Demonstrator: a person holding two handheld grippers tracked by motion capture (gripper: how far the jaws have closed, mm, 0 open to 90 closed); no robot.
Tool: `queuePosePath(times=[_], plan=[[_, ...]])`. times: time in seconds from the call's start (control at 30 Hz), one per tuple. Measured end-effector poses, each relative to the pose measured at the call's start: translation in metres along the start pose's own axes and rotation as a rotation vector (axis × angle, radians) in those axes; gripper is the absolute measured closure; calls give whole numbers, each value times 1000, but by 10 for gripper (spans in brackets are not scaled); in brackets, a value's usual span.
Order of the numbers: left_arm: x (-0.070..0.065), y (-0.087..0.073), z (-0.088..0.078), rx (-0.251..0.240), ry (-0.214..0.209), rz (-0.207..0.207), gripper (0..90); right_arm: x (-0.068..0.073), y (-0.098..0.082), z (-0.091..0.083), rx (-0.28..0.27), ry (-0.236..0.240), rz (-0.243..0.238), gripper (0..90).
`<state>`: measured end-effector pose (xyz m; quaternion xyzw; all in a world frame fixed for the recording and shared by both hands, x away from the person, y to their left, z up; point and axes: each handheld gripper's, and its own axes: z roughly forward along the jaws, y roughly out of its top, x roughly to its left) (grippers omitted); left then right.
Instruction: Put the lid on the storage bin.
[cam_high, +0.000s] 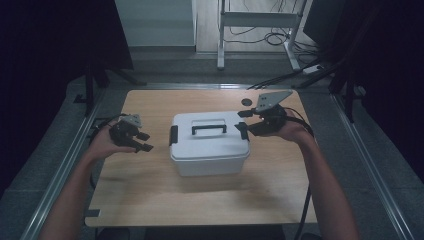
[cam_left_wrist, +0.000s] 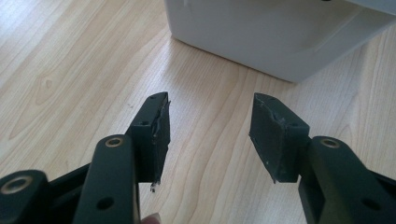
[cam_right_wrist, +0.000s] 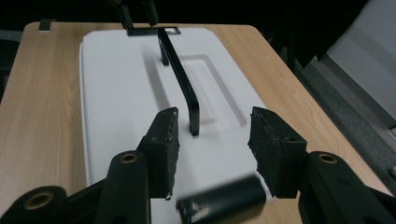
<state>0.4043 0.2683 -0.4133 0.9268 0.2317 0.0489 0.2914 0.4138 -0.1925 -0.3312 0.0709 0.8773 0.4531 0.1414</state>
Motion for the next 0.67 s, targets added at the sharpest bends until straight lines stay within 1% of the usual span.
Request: queuePosePath(times=[0.17,0.27,0.33,0.43,0.53,0.6,0.67], plan=[[-2,0,3,-5,3,-6,480,0,-27,-15,-8,-41,56,513],[-2,-2,4,-5,3,-10,480,-1,-47,-23,-25,-72,108,514],[-1,-3,6,-6,5,-8,480,-1,-57,-26,-28,-82,129,513],[-2,-3,8,-9,4,-15,480,0,-73,-29,-26,-106,165,509],[-2,-3,10,-9,2,-10,480,0,-86,-28,-14,-121,191,506],[-2,-2,11,-9,2,-7,479,0,-90,-27,-7,-128,201,503],[-3,-2,10,-15,5,-6,479,0,-91,-28,-8,-136,203,500]])
